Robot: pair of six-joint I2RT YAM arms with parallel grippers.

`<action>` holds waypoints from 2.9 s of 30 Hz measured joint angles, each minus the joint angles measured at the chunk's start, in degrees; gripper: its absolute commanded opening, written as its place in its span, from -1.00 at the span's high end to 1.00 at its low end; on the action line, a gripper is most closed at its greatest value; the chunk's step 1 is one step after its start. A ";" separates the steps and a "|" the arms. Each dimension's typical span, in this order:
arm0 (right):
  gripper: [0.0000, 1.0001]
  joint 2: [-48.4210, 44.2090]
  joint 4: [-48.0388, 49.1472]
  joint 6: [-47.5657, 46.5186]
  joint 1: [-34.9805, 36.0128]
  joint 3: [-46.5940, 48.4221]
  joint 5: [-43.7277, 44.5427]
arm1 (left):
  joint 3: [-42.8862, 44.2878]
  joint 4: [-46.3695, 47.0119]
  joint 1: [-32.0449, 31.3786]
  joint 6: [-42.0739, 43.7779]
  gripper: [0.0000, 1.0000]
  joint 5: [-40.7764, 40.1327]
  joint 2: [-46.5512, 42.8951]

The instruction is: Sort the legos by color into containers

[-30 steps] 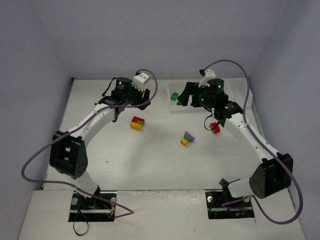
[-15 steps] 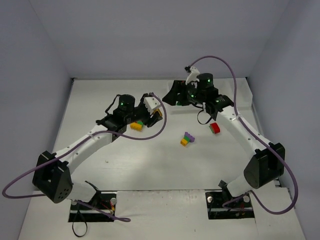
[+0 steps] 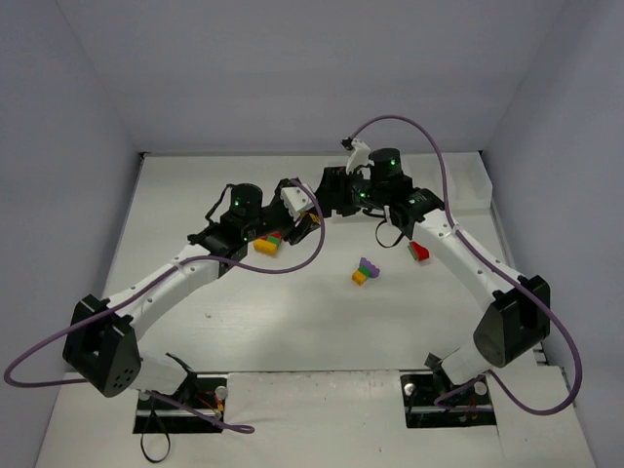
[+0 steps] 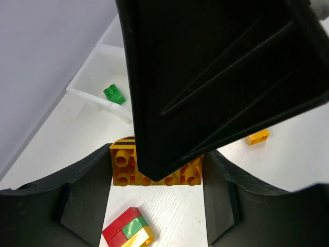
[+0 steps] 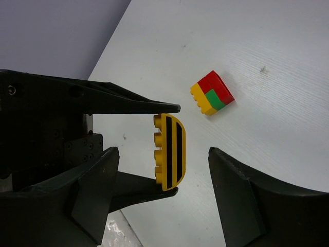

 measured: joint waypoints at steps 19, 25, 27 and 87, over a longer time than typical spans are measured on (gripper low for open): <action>0.90 2.16 0.04 -0.61 1.90 -1.33 0.07 | 0.02 0.74 -0.42 -1.40 0.56 0.07 -0.02; 1.00 2.08 0.85 -1.01 1.88 -1.95 1.57 | -0.07 0.66 -0.50 -3.72 -0.51 -1.84 0.02; 1.00 1.99 0.31 -1.42 1.64 -2.47 3.96 | -0.07 0.76 -0.83 -5.90 -0.59 -4.74 0.00; -0.34 3.76 0.20 -6.01 -15.52 0.37 30.40 | 12.85 -30.21 9.90 -31.34 -0.71 -32.72 28.35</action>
